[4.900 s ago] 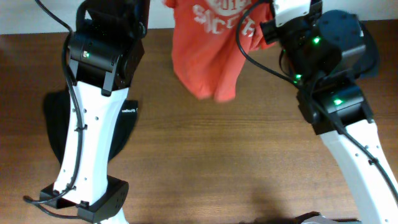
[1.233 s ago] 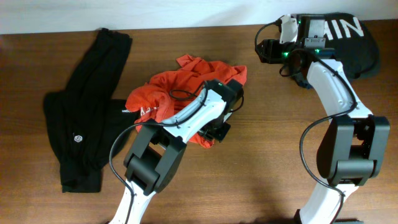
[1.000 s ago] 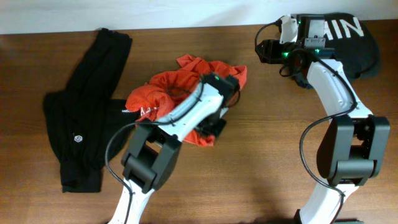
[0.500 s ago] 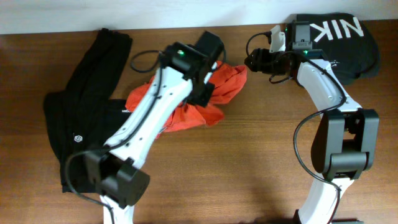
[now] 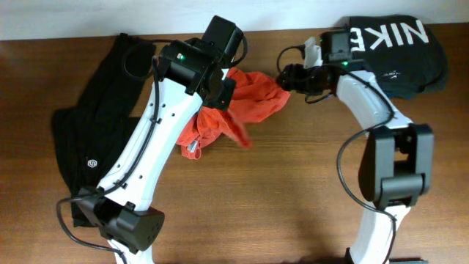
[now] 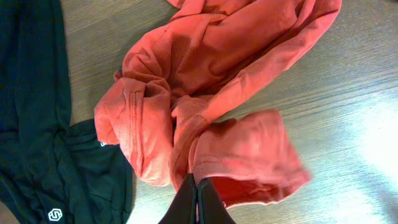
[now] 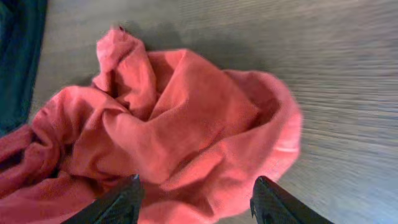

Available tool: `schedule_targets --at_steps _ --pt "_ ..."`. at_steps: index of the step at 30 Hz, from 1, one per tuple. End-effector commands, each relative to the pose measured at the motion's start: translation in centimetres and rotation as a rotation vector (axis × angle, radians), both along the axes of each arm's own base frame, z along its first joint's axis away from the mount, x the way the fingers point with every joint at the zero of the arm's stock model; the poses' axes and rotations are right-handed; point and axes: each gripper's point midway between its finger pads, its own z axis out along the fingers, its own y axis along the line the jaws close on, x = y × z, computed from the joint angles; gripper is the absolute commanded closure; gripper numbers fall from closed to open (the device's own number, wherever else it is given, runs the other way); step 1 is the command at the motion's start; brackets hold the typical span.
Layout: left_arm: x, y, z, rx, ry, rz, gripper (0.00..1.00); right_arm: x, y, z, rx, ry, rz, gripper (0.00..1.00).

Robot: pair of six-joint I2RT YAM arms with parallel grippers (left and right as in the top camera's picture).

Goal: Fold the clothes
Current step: 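Grasp opposite edges of the orange shirt with both grippers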

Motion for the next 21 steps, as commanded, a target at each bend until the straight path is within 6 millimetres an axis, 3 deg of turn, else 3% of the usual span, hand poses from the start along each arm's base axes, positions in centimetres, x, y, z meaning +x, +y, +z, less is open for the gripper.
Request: schedule_targets --at_steps 1,4,14,17,20,21 --pt "0.1 0.3 1.3 -0.008 -0.037 0.013 0.99 -0.1 0.8 -2.7 0.005 0.05 -0.009 0.42" --pt "0.1 0.7 1.3 0.014 -0.044 0.023 0.99 0.4 -0.2 -3.1 -0.043 0.048 -0.06 0.42" --pt "0.4 1.3 1.4 0.04 -0.057 0.036 0.99 0.3 -0.2 -5.7 -0.056 0.088 -0.058 0.44" --pt "0.5 1.5 1.5 0.049 -0.063 0.042 0.99 0.7 -0.1 -5.5 -0.052 0.067 -0.059 0.59" --pt "1.0 2.1 1.7 0.068 -0.088 0.059 0.99 1.4 -0.2 -5.1 -0.048 0.038 -0.062 0.92" --pt "1.2 2.4 2.0 0.08 -0.103 0.069 0.99 1.6 -0.2 -4.9 -0.047 0.032 -0.063 0.96"
